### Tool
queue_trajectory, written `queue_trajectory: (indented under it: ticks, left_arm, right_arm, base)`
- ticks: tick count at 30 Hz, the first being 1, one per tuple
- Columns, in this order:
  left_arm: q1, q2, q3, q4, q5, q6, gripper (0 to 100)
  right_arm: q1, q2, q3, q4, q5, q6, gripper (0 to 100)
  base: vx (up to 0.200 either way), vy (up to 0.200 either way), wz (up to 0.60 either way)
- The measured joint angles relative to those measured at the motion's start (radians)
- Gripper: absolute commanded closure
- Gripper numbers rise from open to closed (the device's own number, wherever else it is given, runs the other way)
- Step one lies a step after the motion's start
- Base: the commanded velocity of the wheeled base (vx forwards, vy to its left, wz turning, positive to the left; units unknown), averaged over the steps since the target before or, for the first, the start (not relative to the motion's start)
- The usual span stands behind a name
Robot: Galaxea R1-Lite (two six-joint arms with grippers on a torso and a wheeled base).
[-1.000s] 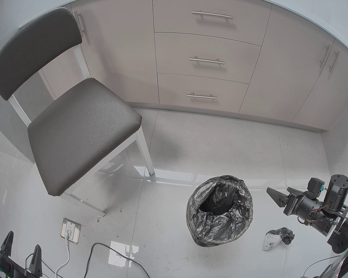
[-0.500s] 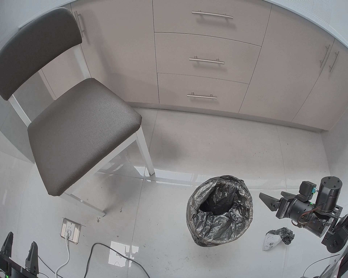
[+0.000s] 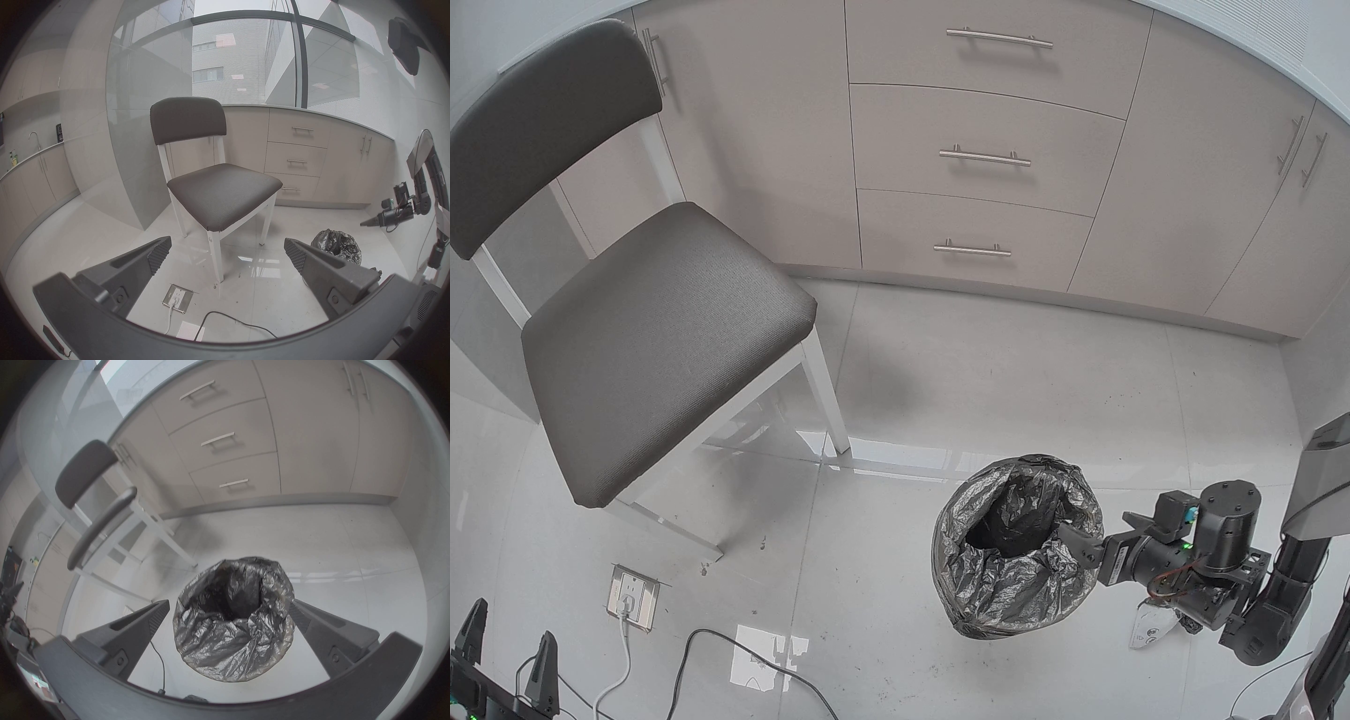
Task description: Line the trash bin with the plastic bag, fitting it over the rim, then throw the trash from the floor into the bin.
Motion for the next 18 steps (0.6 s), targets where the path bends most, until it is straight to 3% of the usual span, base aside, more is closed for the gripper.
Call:
queue_trajectory:
  ticks: [13, 18]
  left_arm:
    - [0.002, 0.000, 0.001, -0.006, 0.000, -0.018, 0]
    - [0.002, 0.001, 0.001, -0.006, 0.000, -0.019, 0]
  right_arm:
    - [0.033, 0.209, -0.218, -0.001, -0.020, -0.050, 0]
    - [0.040, 0.276, -0.285, -0.001, -0.069, -0.052, 0]
  base:
    - [0.000, 0.000, 0.00]
    - [0.000, 0.000, 0.00]
